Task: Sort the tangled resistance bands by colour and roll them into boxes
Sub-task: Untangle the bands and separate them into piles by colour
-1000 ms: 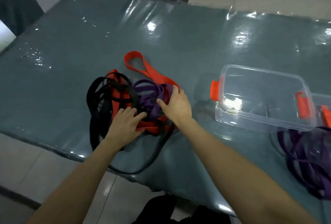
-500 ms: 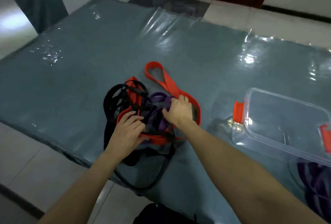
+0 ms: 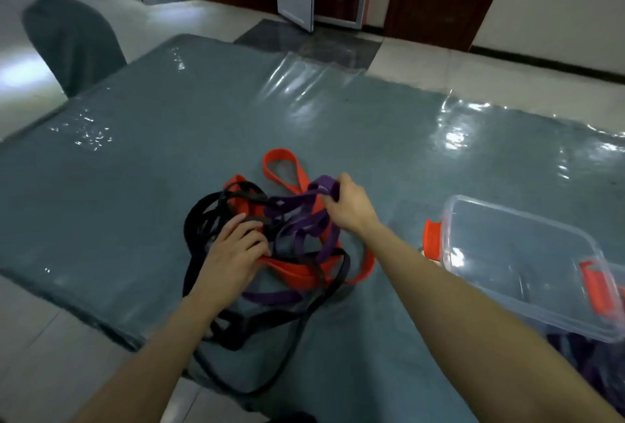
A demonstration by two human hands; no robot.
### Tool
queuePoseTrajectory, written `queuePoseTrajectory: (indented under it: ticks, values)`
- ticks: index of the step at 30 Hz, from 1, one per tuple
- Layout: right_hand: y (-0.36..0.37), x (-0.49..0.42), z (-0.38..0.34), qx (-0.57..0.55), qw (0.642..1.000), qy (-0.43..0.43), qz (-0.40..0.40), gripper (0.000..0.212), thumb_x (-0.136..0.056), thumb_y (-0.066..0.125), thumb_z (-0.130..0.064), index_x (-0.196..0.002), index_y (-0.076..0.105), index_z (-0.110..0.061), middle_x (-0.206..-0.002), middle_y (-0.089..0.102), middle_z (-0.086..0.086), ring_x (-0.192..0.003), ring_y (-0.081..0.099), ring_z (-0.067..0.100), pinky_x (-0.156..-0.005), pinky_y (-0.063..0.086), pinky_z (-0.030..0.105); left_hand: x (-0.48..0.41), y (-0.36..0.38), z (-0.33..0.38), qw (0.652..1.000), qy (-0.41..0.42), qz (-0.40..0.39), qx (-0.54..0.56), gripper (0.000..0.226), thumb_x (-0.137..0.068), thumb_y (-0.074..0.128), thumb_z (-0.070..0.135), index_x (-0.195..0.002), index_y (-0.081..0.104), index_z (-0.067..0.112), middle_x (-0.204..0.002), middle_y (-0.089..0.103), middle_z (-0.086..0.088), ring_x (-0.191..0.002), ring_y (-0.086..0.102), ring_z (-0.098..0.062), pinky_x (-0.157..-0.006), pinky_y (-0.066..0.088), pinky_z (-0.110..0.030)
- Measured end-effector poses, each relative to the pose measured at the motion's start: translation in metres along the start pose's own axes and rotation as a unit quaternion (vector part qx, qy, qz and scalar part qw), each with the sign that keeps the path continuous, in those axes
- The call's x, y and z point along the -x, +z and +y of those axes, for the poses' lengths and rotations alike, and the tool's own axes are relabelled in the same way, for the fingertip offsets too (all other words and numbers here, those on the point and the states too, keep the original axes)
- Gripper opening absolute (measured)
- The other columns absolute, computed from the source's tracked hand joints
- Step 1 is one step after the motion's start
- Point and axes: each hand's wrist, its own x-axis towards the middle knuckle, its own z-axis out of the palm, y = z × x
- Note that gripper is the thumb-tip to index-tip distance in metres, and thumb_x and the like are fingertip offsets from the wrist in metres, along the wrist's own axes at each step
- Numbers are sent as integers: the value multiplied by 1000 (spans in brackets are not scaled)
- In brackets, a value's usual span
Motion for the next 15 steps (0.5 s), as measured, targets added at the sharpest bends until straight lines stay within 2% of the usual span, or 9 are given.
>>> queuePoseTrajectory:
  ticks: [1, 3, 5, 6, 8, 10, 12, 15]
  values:
    - [-17, -7, -13, -21, 1000, -11, 6, 26, -96, 73, -27, -104, 52, -14, -105, 69, 17, -100, 67, 40, -75, 46, 39, -16, -8, -2, 1000, -1, 7, 12, 15, -83, 85, 12, -95, 77, 19, -109, 78, 5, -128, 68, -25, -125, 41, -53]
    - [-52, -17, -39, -79, 996, -27, 15, 34, -92, 81, -27, -111, 56, -13, -109, 72, 12, -100, 69, 34, -81, 54, 41, -43, -23, -6, 998, -20, 40, 50, 25, -78, 81, -2, -96, 77, 14, -109, 80, -1, -122, 72, -27, -119, 48, -52]
    - [-85, -21, -59, -141, 989, -44, 22, 48, -92, 84, -26, -131, 61, -11, -116, 74, 10, -104, 72, 29, -93, 60, 45, -64, -40, -12, 990, -76, 86, 86, 31, -75, 72, -5, -99, 76, 13, -104, 78, -3, -108, 73, -32, -105, 54, -48]
    - [-100, -23, -65, -144, 987, -56, 31, 48, -93, 84, -27, -133, 64, -10, -116, 75, 10, -105, 73, 28, -95, 60, 45, -72, -48, -15, 982, -113, 113, 100, 34, -74, 70, -4, -102, 77, 15, -102, 77, -3, -103, 72, -31, -97, 55, -45]
    - [-129, -25, -69, -110, 990, -76, 51, 28, -95, 81, -28, -115, 75, -9, -104, 79, 10, -100, 75, 30, -91, 61, 47, -86, -62, -20, 956, -191, 177, 136, 41, -74, 68, -5, -105, 78, 20, -102, 78, 1, -97, 69, -25, -89, 54, -40]
    - [-155, -25, -69, -146, 980, -75, 110, 19, -97, 80, -29, -104, 78, -12, -95, 80, 8, -93, 77, 29, -87, 63, 47, -98, -72, -26, 918, -255, 225, 202, 46, -76, 70, -11, -107, 76, 23, -103, 79, 7, -96, 72, -20, -88, 57, -40]
    - [-179, -24, -70, -197, 962, -65, 179, 16, -97, 79, -33, -100, 78, -18, -92, 80, 5, -88, 78, 25, -87, 64, 49, -107, -83, -29, 889, -278, 262, 254, 47, -75, 70, -14, -106, 75, 21, -104, 80, 9, -96, 72, -15, -88, 60, -39]
    - [-209, -18, -74, -185, 965, -71, 171, 16, -94, 83, -39, -100, 77, -25, -95, 81, 0, -89, 79, 20, -88, 65, 43, -127, -102, -33, 885, -274, 272, 260, 49, -73, 65, -14, -102, 76, 24, -102, 80, 10, -90, 70, -12, -87, 60, -37]
